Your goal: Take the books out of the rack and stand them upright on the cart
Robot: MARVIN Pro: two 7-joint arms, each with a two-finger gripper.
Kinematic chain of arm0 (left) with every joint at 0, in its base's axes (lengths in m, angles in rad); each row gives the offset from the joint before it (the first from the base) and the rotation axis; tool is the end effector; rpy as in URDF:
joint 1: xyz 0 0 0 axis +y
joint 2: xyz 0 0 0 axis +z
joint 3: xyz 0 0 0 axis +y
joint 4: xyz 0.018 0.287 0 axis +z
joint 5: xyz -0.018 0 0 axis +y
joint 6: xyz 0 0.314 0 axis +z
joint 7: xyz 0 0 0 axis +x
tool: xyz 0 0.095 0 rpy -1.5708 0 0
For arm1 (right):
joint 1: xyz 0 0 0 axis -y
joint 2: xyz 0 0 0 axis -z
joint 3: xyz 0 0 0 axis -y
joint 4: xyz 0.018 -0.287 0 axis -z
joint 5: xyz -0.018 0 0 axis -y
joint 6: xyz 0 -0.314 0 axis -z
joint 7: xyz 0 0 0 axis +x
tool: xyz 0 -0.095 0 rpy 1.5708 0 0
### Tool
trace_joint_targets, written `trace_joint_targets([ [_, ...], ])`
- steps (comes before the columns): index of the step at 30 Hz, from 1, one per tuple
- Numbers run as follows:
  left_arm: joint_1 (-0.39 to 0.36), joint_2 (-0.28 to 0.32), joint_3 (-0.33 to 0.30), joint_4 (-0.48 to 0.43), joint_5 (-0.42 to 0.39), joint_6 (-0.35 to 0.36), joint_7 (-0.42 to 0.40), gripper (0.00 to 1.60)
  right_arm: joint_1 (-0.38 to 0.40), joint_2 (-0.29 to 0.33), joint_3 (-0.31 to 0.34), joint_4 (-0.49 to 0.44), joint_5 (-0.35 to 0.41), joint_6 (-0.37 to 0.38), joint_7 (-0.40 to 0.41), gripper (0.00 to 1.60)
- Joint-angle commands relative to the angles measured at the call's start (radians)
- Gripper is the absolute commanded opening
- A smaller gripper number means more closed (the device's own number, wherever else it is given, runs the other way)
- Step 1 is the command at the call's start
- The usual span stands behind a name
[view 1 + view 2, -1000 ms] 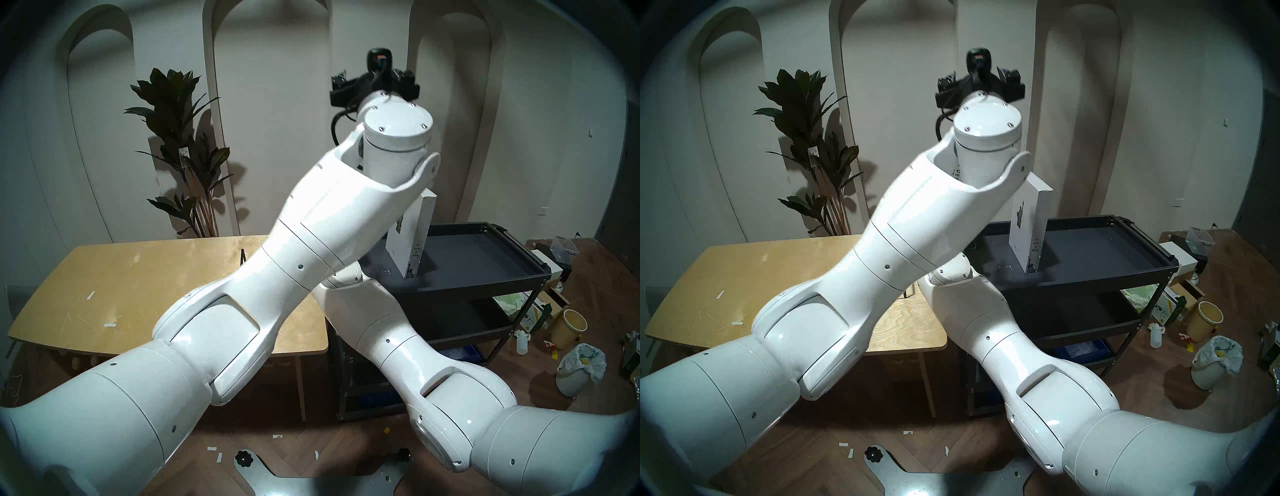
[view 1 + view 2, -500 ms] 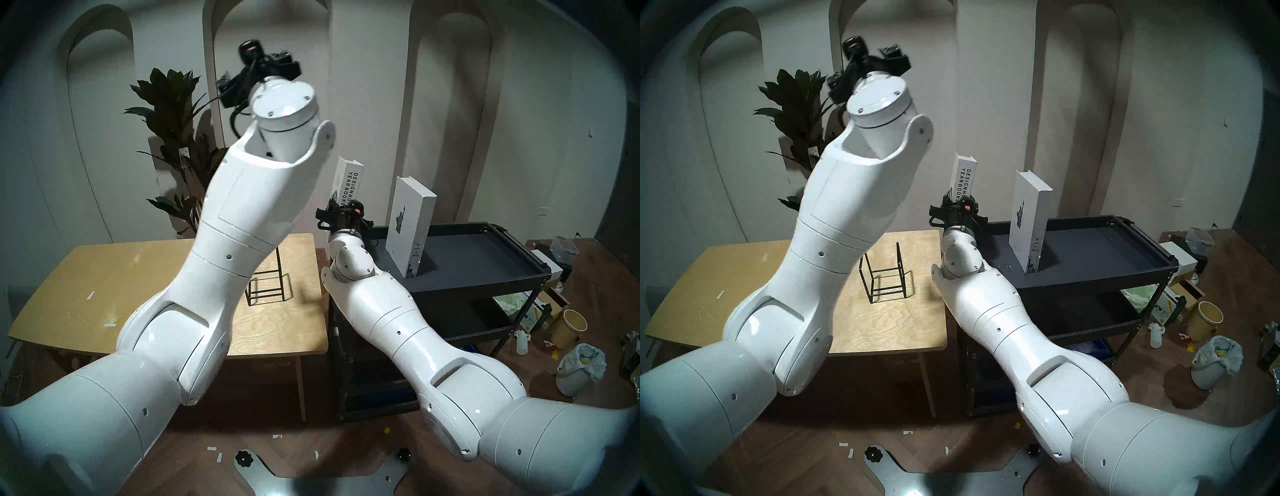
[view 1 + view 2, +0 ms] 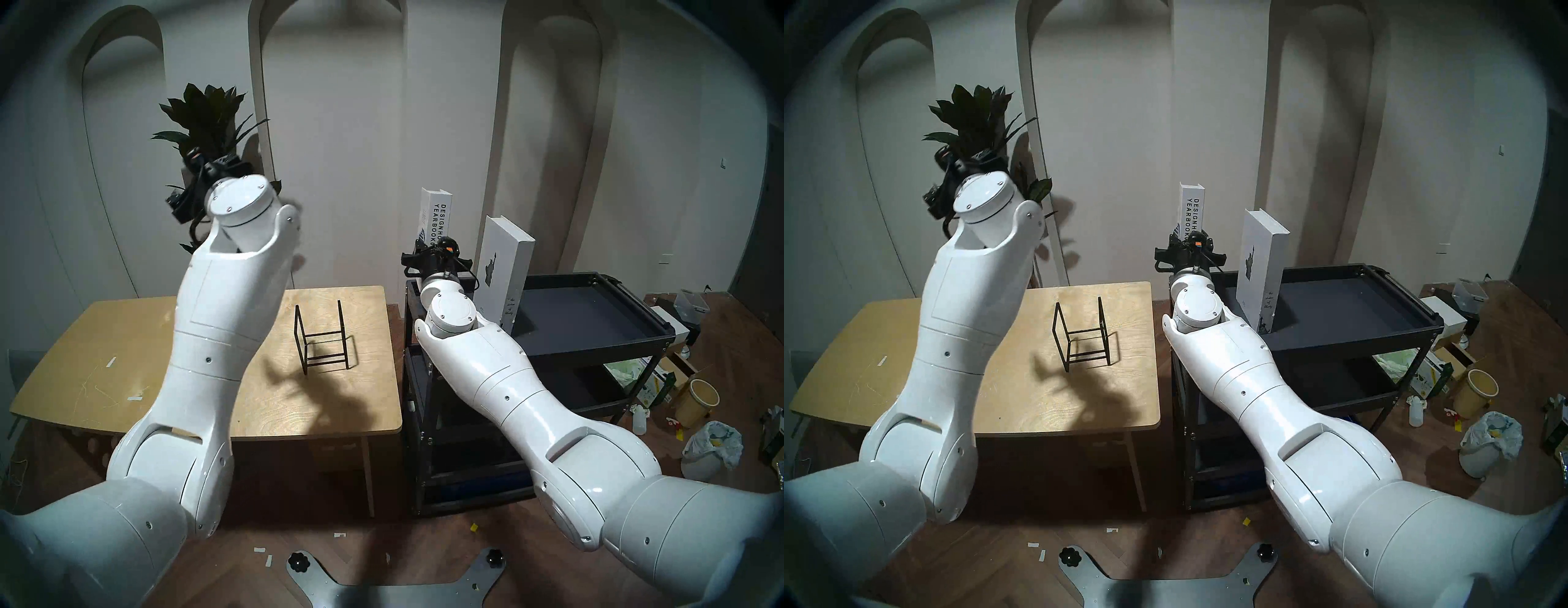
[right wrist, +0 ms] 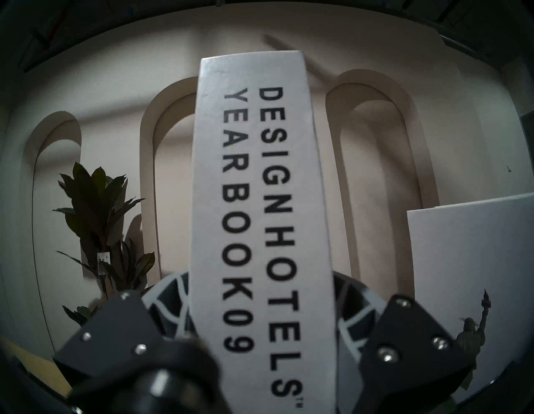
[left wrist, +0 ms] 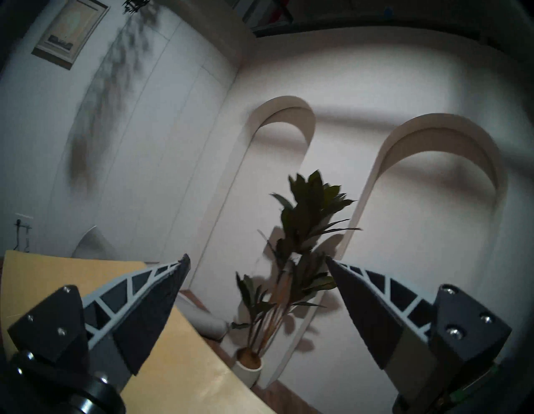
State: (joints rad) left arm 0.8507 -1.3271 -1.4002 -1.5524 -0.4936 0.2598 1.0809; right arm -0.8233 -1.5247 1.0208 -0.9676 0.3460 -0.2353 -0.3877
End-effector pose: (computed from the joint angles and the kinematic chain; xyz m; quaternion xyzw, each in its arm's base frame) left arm 0.5164 0.0910 -0.0123 -0.5476 -0.3899 -0.7217 0.1651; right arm 0.5881 0.1192 -0.1757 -0.6015 0.0115 -0.7980 0.0347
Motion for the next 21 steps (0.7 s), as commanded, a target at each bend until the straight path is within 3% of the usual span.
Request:
trace_joint_targets([
  [1,0.119,0.057,-0.078,-0.044,-0.049,0.002,-0.003,1.6,0.017,0.074,-0.023,-0.037,-0.03,0.026,0.064,0.0],
  [12,0.289,0.093,-0.152,-0.156,-0.129,0.009,-0.03,1.6,-0.03,0.167,-0.035,-0.067,-0.011,0.066,0.184,0.0],
  [19,0.388,0.153,-0.089,-0.242,-0.064,0.025,-0.051,1.6,-0.112,0.203,-0.035,-0.096,0.034,0.049,0.275,0.0],
  [21,0.456,0.178,-0.079,-0.309,-0.047,0.023,-0.068,1.6,-0.14,0.217,-0.027,-0.11,0.059,0.036,0.305,0.0],
])
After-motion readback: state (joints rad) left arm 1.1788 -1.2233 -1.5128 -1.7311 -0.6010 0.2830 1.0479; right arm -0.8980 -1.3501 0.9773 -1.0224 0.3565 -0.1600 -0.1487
